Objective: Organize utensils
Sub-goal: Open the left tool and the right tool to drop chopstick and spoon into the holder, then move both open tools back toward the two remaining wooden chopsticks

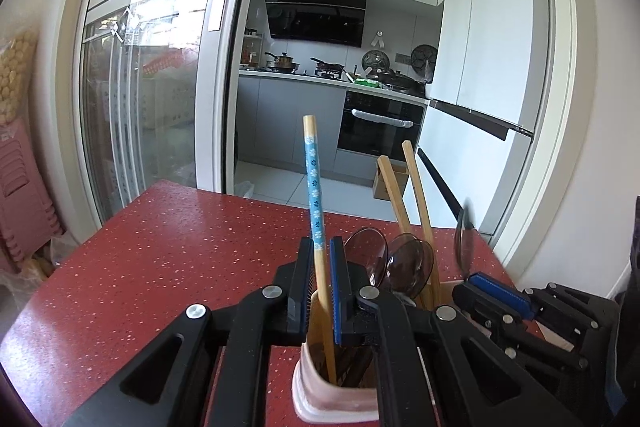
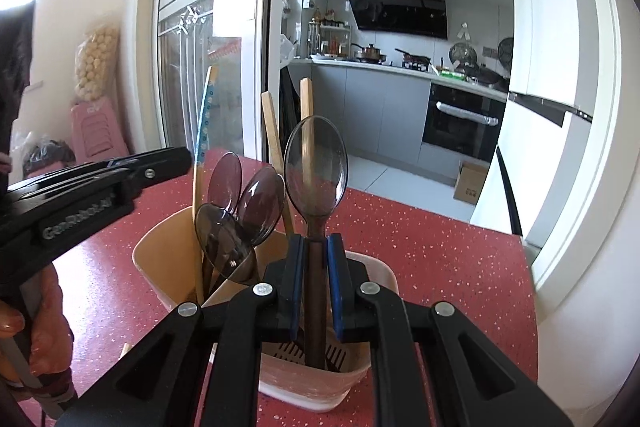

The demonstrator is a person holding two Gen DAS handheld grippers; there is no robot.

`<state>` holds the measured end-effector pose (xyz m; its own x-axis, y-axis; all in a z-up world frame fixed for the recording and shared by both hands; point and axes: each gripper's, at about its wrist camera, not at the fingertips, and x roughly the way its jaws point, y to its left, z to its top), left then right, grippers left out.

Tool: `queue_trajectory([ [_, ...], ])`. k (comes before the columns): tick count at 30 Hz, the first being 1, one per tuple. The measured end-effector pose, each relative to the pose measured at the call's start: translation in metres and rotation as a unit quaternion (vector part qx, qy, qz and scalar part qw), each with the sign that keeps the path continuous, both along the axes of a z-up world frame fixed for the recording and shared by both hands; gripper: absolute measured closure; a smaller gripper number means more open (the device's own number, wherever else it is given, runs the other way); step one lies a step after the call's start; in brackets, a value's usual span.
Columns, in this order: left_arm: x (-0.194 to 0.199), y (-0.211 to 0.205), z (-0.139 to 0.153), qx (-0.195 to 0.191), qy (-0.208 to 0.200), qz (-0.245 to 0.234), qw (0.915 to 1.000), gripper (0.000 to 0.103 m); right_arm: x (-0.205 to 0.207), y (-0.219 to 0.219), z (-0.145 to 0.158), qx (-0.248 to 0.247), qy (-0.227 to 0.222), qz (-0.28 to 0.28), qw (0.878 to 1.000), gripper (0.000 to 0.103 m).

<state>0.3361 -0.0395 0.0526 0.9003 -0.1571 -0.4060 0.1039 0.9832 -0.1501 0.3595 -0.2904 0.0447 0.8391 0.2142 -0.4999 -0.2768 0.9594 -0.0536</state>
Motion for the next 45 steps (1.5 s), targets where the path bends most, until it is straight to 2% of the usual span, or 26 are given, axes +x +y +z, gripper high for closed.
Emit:
queue_trajectory([
  [1,-0.004,0.001,0.002,-0.001,0.000,0.002,1.0000,0.066,-0.001,-0.001,0.001,0.002,0.003,0.001,1.000,0.086],
  [3,-0.011,0.004,0.003,-0.003,0.002,0.005,1.0000,0.066,-0.002,-0.001,0.003,0.002,0.006,0.003,1.000,0.064],
  [5,-0.016,0.007,0.002,-0.003,0.007,0.007,0.9999,0.066,-0.006,-0.002,0.006,0.002,0.003,0.001,1.000,0.055],
  [12,-0.043,0.020,-0.002,0.002,0.040,0.022,0.9990,0.066,-0.024,-0.004,0.021,0.024,0.017,0.002,1.000,0.044],
  [21,-0.082,0.039,-0.028,0.015,0.123,0.028,0.9920,0.066,-0.067,-0.004,0.025,0.047,0.053,0.012,0.997,0.024],
  [25,-0.100,0.041,-0.044,0.016,0.165,0.032,0.9857,0.066,-0.079,-0.011,0.013,0.092,0.115,0.007,0.989,0.024],
  [30,-0.128,0.043,-0.057,0.017,0.183,0.031,0.9824,0.066,-0.095,-0.023,-0.006,0.138,0.181,-0.018,0.974,0.023],
  [37,-0.165,0.051,-0.081,-0.001,0.212,0.030,0.9768,0.065,-0.123,-0.028,-0.026,0.125,0.212,-0.044,0.968,0.023],
  [45,-0.186,0.055,-0.096,0.009,0.233,0.032,0.9720,0.065,-0.147,-0.014,-0.044,0.102,0.246,-0.049,0.963,0.023],
])
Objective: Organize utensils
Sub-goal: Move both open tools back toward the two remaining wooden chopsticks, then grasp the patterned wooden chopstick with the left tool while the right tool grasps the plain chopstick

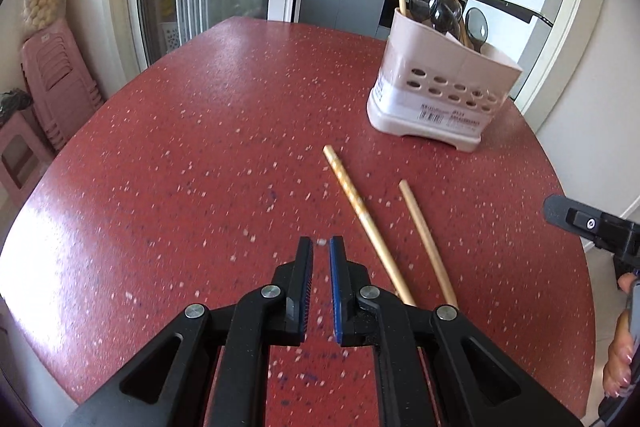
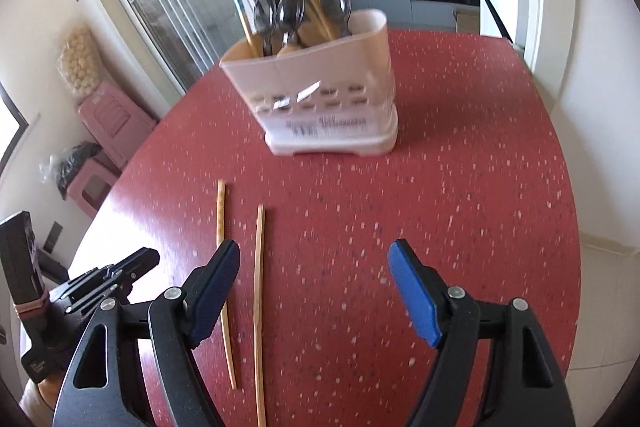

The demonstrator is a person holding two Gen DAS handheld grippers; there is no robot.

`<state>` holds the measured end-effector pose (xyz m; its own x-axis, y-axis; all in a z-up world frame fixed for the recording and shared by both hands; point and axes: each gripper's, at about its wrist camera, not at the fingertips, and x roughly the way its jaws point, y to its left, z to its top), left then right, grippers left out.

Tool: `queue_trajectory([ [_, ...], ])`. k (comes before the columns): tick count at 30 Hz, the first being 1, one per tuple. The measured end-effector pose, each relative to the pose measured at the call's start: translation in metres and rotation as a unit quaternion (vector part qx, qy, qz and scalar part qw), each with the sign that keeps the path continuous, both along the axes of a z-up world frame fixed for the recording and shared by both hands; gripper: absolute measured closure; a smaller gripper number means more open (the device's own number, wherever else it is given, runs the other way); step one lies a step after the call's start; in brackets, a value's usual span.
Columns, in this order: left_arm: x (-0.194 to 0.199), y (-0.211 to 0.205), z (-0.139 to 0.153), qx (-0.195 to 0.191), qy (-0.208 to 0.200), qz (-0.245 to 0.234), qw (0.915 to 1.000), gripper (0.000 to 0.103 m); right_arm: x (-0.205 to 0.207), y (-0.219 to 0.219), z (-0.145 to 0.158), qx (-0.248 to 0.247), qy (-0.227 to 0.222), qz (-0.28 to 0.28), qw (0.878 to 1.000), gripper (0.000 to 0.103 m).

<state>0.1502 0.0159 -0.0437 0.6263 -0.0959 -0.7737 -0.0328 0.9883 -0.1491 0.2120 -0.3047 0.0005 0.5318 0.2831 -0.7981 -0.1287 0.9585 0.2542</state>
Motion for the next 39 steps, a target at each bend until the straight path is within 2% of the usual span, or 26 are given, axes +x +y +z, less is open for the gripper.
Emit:
queue_trajectory([
  [9,-0.018,0.011,-0.012,-0.004,0.012,0.007,0.9999,0.065,-0.019,0.012,-0.015,-0.010,0.028,0.006,1.000,0.020],
  [11,-0.021,0.016,-0.015,-0.006,0.017,0.011,0.9998,0.009,-0.021,0.015,-0.018,-0.017,0.031,0.008,0.999,0.020],
  [12,-0.021,0.018,-0.015,-0.006,0.020,0.016,0.9997,0.000,-0.022,0.016,-0.018,-0.018,0.033,0.008,0.999,0.020],
  [14,-0.025,0.023,-0.017,-0.004,0.005,0.030,0.9995,0.000,-0.023,0.017,-0.021,-0.018,0.038,0.007,0.999,0.020],
  [16,-0.022,0.025,-0.021,-0.001,0.012,0.031,0.9995,0.000,-0.024,0.018,-0.022,-0.019,0.043,0.004,0.999,0.015],
  [18,-0.020,0.027,-0.024,0.000,0.016,0.035,0.9992,0.000,-0.023,0.020,-0.024,-0.023,0.048,0.004,0.999,0.000],
  [26,-0.003,0.035,-0.042,-0.008,0.046,0.050,0.9976,0.000,-0.014,0.038,-0.034,-0.057,0.084,0.015,0.995,0.000],
  [31,0.003,0.038,-0.043,-0.007,0.060,0.062,0.9963,0.000,-0.002,0.044,-0.041,-0.064,0.113,0.008,0.991,0.000],
  [39,0.004,0.043,-0.044,0.001,0.071,0.071,0.9949,0.000,0.017,0.061,-0.052,-0.098,0.130,0.011,0.987,0.000],
])
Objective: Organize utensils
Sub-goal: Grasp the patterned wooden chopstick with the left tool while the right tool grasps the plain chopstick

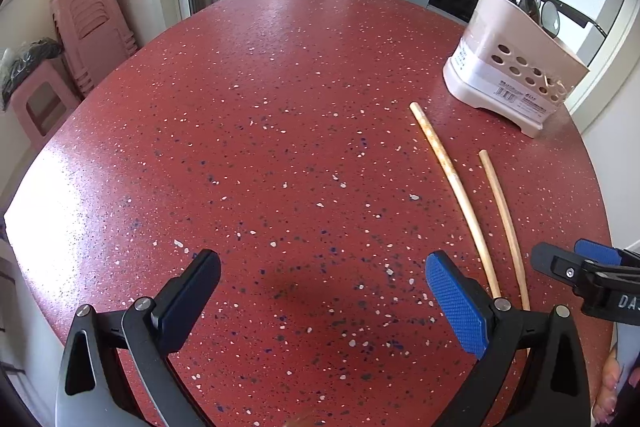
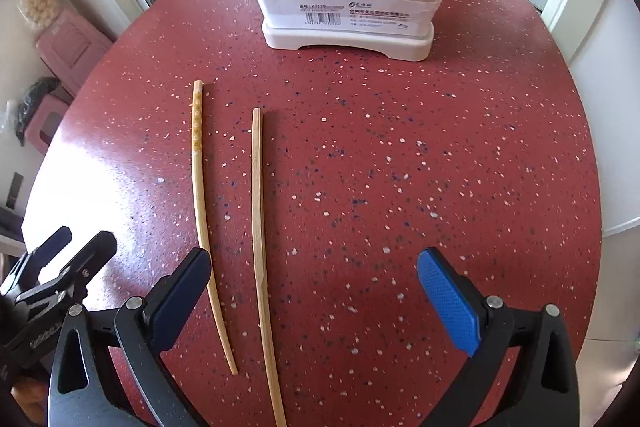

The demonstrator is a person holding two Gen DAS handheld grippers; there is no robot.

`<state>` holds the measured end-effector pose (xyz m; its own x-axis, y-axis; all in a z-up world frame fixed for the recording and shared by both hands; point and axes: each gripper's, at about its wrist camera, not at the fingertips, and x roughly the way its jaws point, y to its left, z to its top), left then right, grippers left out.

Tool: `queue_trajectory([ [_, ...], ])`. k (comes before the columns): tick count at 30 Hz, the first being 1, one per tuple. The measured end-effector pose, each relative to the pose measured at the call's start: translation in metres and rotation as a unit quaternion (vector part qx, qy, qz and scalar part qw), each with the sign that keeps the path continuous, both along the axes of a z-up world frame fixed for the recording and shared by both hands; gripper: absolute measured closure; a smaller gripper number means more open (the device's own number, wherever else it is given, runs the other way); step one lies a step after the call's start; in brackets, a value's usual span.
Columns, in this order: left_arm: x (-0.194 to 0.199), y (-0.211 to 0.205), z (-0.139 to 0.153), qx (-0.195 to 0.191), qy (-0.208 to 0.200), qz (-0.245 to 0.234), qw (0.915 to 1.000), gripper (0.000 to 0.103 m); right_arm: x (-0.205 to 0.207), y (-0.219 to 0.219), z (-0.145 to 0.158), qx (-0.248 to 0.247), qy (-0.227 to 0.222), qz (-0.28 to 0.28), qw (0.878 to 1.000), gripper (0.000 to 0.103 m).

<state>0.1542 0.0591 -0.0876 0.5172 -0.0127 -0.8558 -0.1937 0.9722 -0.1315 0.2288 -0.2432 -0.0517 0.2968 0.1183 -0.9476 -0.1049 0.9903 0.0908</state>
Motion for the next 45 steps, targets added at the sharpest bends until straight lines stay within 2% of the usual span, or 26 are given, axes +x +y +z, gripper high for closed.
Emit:
queue_trajectory([
  [8,0.008,0.007,0.000,0.003,0.013,0.011,0.9998,0.000,0.008,0.018,-0.009,-0.021,0.011,0.013,1.000,0.006],
  [15,0.019,0.005,0.002,0.010,0.022,0.008,0.9997,0.000,0.010,0.038,-0.017,-0.050,0.017,0.026,0.998,0.027],
  [20,0.028,0.001,0.002,0.012,0.030,0.008,0.9995,0.000,0.005,0.048,-0.020,-0.060,0.010,0.035,0.998,0.033],
  [22,0.030,0.000,0.002,0.013,0.032,0.008,0.9994,0.000,0.003,0.049,-0.020,-0.060,0.009,0.039,0.997,0.035],
  [25,0.032,-0.003,0.003,0.022,0.033,0.006,0.9992,0.000,-0.002,0.049,-0.017,-0.058,0.008,0.046,0.997,0.044],
  [30,0.040,-0.009,0.004,0.046,0.037,0.001,0.9983,0.000,-0.005,0.057,-0.013,-0.054,0.008,0.055,0.997,0.065],
  [35,0.049,-0.012,0.000,0.020,0.049,-0.012,0.9985,0.000,-0.004,0.053,-0.013,-0.049,0.011,0.056,0.997,0.085],
  [39,0.059,-0.024,-0.001,0.008,0.054,-0.034,0.9980,0.000,-0.001,0.044,-0.013,-0.034,0.010,0.049,0.998,0.096],
  [45,0.076,-0.045,-0.008,-0.002,0.071,-0.050,0.9962,0.000,0.002,0.026,-0.012,0.009,0.012,0.038,0.999,0.097],
])
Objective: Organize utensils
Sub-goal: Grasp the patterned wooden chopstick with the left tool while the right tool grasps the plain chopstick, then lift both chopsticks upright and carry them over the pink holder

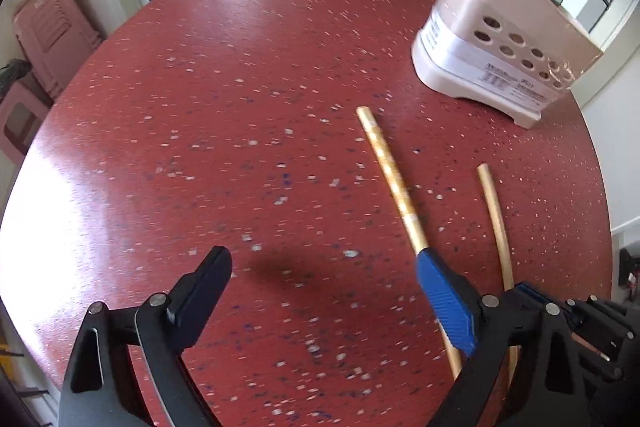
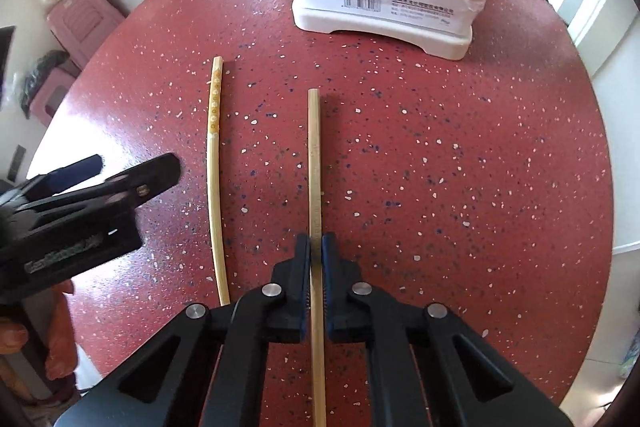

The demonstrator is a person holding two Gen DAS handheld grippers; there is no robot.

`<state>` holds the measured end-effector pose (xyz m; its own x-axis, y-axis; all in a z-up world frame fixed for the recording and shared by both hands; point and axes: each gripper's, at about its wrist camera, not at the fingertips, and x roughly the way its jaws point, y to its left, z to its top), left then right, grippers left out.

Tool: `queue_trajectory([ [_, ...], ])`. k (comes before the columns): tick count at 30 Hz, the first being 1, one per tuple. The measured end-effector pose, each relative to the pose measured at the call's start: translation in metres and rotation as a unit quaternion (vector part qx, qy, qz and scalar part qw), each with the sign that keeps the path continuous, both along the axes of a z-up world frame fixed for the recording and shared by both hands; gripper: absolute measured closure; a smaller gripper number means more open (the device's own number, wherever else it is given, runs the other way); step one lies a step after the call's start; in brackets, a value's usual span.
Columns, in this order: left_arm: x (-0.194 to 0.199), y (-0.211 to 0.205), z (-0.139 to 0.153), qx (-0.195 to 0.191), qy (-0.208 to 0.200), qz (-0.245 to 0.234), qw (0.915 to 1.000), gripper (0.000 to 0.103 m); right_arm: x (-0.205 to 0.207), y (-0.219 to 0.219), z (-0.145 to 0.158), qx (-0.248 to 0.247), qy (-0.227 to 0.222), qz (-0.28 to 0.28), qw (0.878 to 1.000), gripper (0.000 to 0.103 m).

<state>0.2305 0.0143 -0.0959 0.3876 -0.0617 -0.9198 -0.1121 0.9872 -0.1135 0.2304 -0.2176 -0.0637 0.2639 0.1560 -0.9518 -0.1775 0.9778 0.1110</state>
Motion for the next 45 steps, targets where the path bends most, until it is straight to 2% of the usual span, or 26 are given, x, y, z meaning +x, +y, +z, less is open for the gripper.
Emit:
queue_trajectory([
  [6,0.014,-0.015,-0.003,0.006,0.004,-0.004,1.0000,0.000,-0.003,-0.023,0.009,0.022,-0.007,-0.012,1.000,0.097],
  [11,0.021,-0.028,0.000,0.026,0.015,-0.007,0.9995,0.002,-0.010,-0.049,0.017,0.041,-0.011,-0.018,0.999,0.097],
  [12,0.023,-0.031,0.001,0.032,0.017,-0.011,0.9993,0.005,-0.012,-0.054,0.019,0.046,-0.011,-0.019,0.999,0.097],
  [15,0.030,-0.039,0.001,0.051,0.026,-0.019,0.9982,0.006,-0.015,-0.054,0.019,0.057,-0.014,-0.022,0.998,0.097],
  [21,0.042,-0.045,0.004,0.047,0.047,-0.011,0.9977,0.007,-0.020,-0.080,0.028,0.079,-0.021,-0.024,0.996,0.097],
  [23,0.043,-0.046,0.006,0.046,0.049,-0.015,0.9976,0.014,-0.023,-0.084,0.031,0.086,-0.024,-0.025,0.996,0.097],
  [25,0.044,-0.048,0.009,0.044,0.050,-0.019,0.9976,0.025,-0.024,-0.087,0.034,0.092,-0.026,-0.028,0.995,0.097],
  [27,0.045,-0.051,0.010,0.042,0.053,-0.022,0.9975,0.031,-0.025,-0.088,0.035,0.098,-0.028,-0.030,0.994,0.097],
  [28,0.039,-0.051,0.008,0.044,0.051,-0.022,0.9975,0.042,-0.026,-0.090,0.035,0.101,-0.029,-0.031,0.994,0.097],
  [30,0.040,-0.052,0.011,0.042,0.050,-0.023,0.9976,0.050,-0.027,-0.091,0.036,0.106,-0.031,-0.032,0.993,0.097],
  [31,0.040,-0.053,0.011,0.041,0.049,-0.025,0.9976,0.062,-0.027,-0.092,0.036,0.108,-0.032,-0.033,0.993,0.097],
  [34,0.030,-0.053,0.014,0.045,0.040,-0.025,0.9979,0.066,-0.029,-0.097,0.036,0.114,-0.033,-0.036,0.992,0.097],
  [38,0.010,-0.057,0.019,0.024,0.015,-0.022,0.9994,0.066,-0.031,-0.102,0.035,0.121,-0.035,-0.038,0.991,0.097],
  [45,-0.033,-0.053,0.038,-0.004,-0.063,-0.035,0.9974,0.066,-0.031,-0.105,0.034,0.135,-0.040,-0.041,0.989,0.097],
])
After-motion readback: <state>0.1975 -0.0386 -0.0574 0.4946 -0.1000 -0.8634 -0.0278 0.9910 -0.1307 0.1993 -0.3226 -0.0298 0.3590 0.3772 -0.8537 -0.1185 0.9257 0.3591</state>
